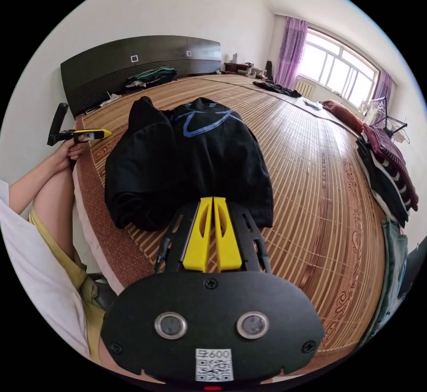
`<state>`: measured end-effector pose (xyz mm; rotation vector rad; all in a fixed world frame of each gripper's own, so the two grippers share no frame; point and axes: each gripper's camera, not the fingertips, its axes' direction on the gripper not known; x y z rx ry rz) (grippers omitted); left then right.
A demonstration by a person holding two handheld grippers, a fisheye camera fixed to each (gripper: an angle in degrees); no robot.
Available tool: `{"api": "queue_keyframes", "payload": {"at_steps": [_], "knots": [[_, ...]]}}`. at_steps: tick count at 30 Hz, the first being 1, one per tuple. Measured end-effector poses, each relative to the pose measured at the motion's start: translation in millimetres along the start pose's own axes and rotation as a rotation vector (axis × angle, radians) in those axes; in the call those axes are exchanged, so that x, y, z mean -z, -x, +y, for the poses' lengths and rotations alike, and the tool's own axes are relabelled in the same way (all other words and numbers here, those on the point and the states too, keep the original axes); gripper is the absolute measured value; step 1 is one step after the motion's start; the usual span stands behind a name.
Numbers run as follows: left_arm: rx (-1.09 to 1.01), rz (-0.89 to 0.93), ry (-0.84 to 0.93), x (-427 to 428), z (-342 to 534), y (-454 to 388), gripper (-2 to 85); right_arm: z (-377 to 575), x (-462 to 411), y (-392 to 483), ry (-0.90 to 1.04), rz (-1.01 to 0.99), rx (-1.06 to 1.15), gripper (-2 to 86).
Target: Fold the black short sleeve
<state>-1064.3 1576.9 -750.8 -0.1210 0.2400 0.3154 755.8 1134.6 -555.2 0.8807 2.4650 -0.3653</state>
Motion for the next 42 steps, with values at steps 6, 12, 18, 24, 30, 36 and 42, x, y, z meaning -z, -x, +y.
{"api": "queue_keyframes", "payload": {"at_steps": [6,12,18,24,30,36,42], "knots": [[-0.005,0.003,-0.002,5.8,8.4,2.6,0.9,9.5,-5.3,25.8,-0.001,0.046,0.028,-0.9],[0.097,0.310,0.000,18.6,25.2,-1.3,2.0,18.6,-14.2,58.4,-0.002,0.126,0.075,-0.9],[0.129,0.497,-0.144,32.6,63.8,-78.2,2.4,22.4,-19.7,50.1,-0.001,0.074,0.041,-0.9],[-0.343,0.305,-0.155,44.3,56.2,-218.8,6.3,24.9,-27.6,50.6,-0.002,0.069,0.038,-0.9],[-0.429,0.194,-0.172,21.5,18.0,-272.9,14.4,24.2,-35.4,40.1,-0.002,0.045,0.024,-0.9],[-0.581,0.047,0.064,-47.3,-7.5,-307.3,13.1,19.6,-42.5,23.1,-0.001,0.021,0.009,-0.8],[-0.547,0.036,0.015,-49.8,25.3,-296.1,3.6,12.5,-48.0,-2.8,-0.004,-0.010,-0.009,-0.8]]}}
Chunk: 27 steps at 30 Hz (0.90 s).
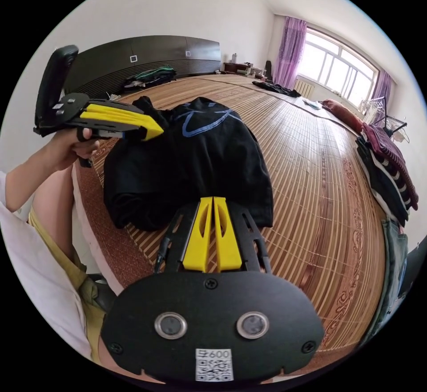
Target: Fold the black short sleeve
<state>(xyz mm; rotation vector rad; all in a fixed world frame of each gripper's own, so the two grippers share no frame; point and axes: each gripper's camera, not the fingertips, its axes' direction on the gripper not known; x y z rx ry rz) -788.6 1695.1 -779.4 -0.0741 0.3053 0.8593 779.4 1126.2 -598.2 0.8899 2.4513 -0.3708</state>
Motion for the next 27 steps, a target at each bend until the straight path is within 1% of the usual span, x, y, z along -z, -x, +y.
{"api": "queue_keyframes", "payload": {"at_steps": [2,6,11,12,14,15,17,19,21,23,24,25,26,27], "knots": [[-0.001,-0.018,-0.078,17.4,20.7,-3.8,2.2,-3.0,-0.9,-13.3,0.000,-0.024,-0.014,-0.8],[-0.035,-0.108,-0.109,33.9,47.9,-9.9,1.5,-11.3,-3.5,-51.3,0.001,-0.095,-0.059,-0.8],[0.018,0.043,-0.292,86.6,99.2,-12.5,1.1,-21.5,-3.9,-96.6,-0.002,-0.170,-0.106,-0.8],[0.008,0.044,-0.302,93.0,104.8,-15.7,1.0,-24.4,-4.0,-107.2,-0.002,-0.185,-0.115,-0.8],[-0.092,-0.015,-0.295,118.3,122.4,-36.6,1.0,-28.8,-3.8,-122.5,-0.003,-0.204,-0.126,-0.8],[-0.095,-0.024,-0.299,125.4,126.9,-39.5,0.9,-31.9,-3.6,-133.9,-0.003,-0.221,-0.136,-0.8],[-0.006,0.033,-0.323,151.2,147.1,-33.9,0.9,-36.3,-3.4,-153.6,-0.003,-0.254,-0.156,-0.8],[0.063,0.072,-0.312,164.8,164.9,-25.5,0.9,-41.2,-4.2,-185.5,-0.004,-0.319,-0.197,-0.8],[0.088,-0.001,-0.289,176.1,185.1,-25.9,0.9,-43.8,-4.8,-211.3,-0.008,-0.375,-0.233,-0.9],[0.108,-0.251,-0.177,182.0,208.6,-34.4,0.9,-46.5,-4.2,-233.7,-0.014,-0.416,-0.262,-0.9],[0.116,-0.311,-0.147,182.5,214.3,-35.6,0.9,-48.6,-2.6,-245.7,-0.018,-0.429,-0.276,-0.9],[0.157,-0.423,-0.093,184.1,225.2,-34.2,1.0,-51.6,0.5,-255.4,-0.022,-0.431,-0.286,-0.9],[0.224,-0.489,-0.051,187.5,234.9,-28.3,1.0,-53.4,2.1,-259.6,-0.023,-0.431,-0.288,-0.9],[0.261,-0.500,-0.039,189.9,239.0,-24.5,1.1,-57.1,5.7,-266.9,-0.026,-0.428,-0.290,-0.8]]}}
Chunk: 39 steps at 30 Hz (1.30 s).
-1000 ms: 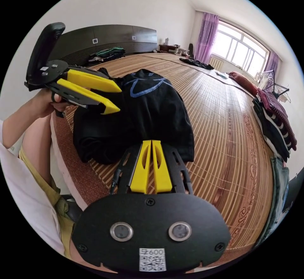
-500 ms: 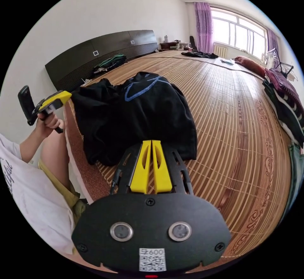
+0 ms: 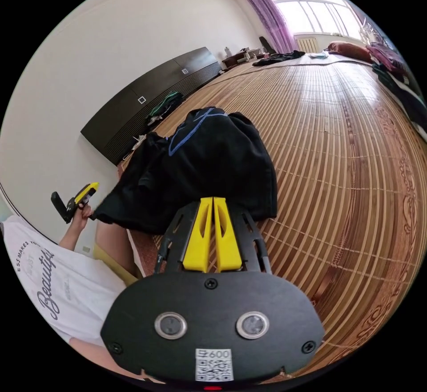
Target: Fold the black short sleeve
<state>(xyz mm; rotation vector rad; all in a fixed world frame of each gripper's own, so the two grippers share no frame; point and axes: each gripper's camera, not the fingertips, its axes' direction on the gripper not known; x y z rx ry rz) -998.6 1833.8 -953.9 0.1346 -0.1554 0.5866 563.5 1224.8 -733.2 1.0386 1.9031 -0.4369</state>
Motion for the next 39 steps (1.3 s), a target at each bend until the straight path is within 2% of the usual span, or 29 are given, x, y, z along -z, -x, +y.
{"api": "queue_keyframes", "payload": {"at_steps": [2,4,6,11,14,17,24,29,32,34,39], "knots": [[0.086,-0.013,0.020,5.9,4.7,13.2,1.4,-8.1,9.2,-2.1,-0.006,0.015,0.004,-0.8],[0.076,-0.040,-0.012,12.7,-0.4,6.7,1.8,-18.4,21.4,1.6,-0.013,0.052,0.027,-0.8],[-0.009,-0.029,-0.047,14.5,-12.6,-14.9,2.5,-26.6,28.9,6.5,-0.012,0.085,0.048,-0.8],[-0.367,0.088,-0.180,-0.3,-55.0,-118.3,7.0,-47.2,50.2,17.5,-0.002,0.165,0.095,-0.8],[-0.579,0.257,-0.177,-26.4,-79.6,-179.1,11.8,-56.3,70.6,15.2,-0.005,0.178,0.096,-0.8],[-0.640,0.371,-0.091,-52.8,-110.9,-224.3,13.7,-63.2,100.6,4.8,-0.024,0.160,0.076,-0.8],[-0.722,0.271,-0.013,-88.5,-155.7,-276.3,11.3,-65.3,199.4,-22.2,-0.157,0.113,0.022,-0.9],[-0.942,0.160,0.023,-109.5,-127.3,-308.7,4.1,-54.4,270.1,-21.3,-0.279,0.124,0.032,-0.9],[-0.908,0.110,-0.064,-100.9,-116.5,-301.9,2.8,-41.5,313.7,-26.5,-0.369,0.147,-0.007,-0.9],[-0.841,0.130,-0.068,-95.3,-123.3,-287.5,2.4,-17.2,353.7,-29.1,-0.506,0.285,-0.148,-0.9],[-0.442,0.178,-0.121,-78.4,-163.6,-208.5,1.9,59.8,415.4,-10.9,-0.819,0.318,-0.215,-0.9]]}}
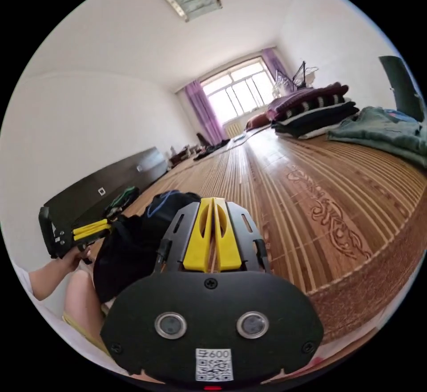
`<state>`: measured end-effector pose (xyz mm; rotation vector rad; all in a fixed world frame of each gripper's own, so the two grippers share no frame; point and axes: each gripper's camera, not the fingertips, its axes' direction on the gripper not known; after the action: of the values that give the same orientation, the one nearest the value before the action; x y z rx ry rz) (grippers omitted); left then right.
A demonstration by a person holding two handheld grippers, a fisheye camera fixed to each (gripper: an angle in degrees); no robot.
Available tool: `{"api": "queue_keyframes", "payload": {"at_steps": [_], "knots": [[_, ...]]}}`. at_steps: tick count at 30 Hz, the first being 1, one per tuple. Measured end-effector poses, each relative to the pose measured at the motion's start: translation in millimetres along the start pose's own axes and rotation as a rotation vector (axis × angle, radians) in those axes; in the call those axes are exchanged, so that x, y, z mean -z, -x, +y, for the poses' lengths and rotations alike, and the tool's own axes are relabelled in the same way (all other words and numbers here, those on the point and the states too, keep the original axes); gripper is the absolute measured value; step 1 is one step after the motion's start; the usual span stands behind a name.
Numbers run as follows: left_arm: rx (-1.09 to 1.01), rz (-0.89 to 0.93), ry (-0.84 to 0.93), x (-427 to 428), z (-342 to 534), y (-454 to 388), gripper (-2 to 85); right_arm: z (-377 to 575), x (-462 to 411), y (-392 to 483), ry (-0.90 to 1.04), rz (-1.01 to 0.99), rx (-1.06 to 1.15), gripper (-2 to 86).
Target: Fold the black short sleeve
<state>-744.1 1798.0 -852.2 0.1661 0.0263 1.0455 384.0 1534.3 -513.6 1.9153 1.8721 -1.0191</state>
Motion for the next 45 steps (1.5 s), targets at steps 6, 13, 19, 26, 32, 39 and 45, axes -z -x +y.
{"api": "queue_keyframes", "payload": {"at_steps": [6,13,19,26,32,39,45], "knots": [[0.057,0.017,0.010,0.8,-3.8,36.8,2.2,24.9,17.3,39.5,0.004,-0.520,-0.126,-0.9],[-0.077,-0.050,0.041,0.0,-34.8,37.0,2.7,131.6,-166.6,284.4,0.791,-0.780,0.206,-0.9],[0.048,0.112,0.074,-7.6,-33.6,117.6,3.1,242.6,-281.4,334.3,0.995,-0.234,0.258,-0.8],[0.644,0.082,0.145,-39.1,54.2,301.6,3.1,320.4,-289.8,346.1,0.925,-0.222,0.348,-0.9],[0.929,-0.106,0.288,-30.2,181.8,380.7,3.2,366.7,-278.5,358.0,0.848,-0.114,0.527,-0.8],[0.533,-0.258,0.581,-7.9,263.3,359.8,3.8,360.9,-299.5,296.1,0.865,0.006,0.388,-0.9],[0.684,-0.097,0.459,48.0,314.4,367.6,6.3,365.9,-305.7,265.2,0.902,-0.040,0.294,-0.8]]}}
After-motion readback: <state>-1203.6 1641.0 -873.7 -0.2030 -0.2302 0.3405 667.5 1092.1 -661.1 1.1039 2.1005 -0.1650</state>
